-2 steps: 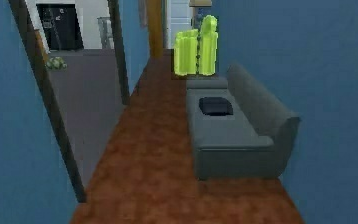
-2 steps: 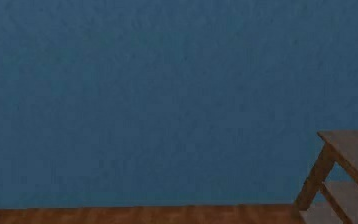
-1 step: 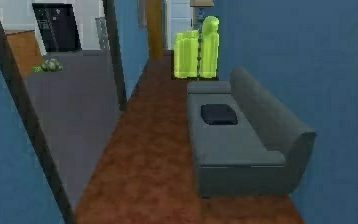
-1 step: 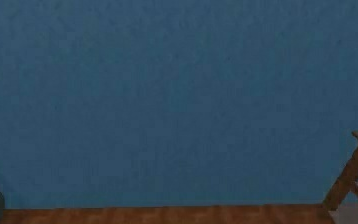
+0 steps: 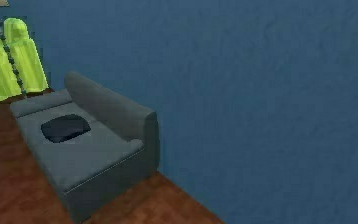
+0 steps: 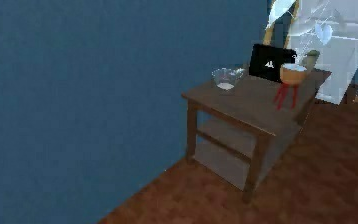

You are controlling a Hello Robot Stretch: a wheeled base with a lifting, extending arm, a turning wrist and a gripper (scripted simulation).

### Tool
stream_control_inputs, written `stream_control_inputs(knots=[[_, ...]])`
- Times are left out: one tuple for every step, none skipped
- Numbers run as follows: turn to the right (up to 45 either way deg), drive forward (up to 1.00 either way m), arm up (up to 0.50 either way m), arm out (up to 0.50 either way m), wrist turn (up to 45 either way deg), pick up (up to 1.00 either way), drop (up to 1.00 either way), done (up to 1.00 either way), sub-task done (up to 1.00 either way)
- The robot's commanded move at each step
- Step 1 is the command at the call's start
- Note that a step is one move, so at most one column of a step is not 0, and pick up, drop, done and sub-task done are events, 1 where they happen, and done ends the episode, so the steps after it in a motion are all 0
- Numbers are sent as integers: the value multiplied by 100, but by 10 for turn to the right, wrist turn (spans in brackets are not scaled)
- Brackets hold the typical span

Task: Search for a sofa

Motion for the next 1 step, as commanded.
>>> stream_control_inputs(knots=[[0,45,0,0,0,0,0,0,0]])
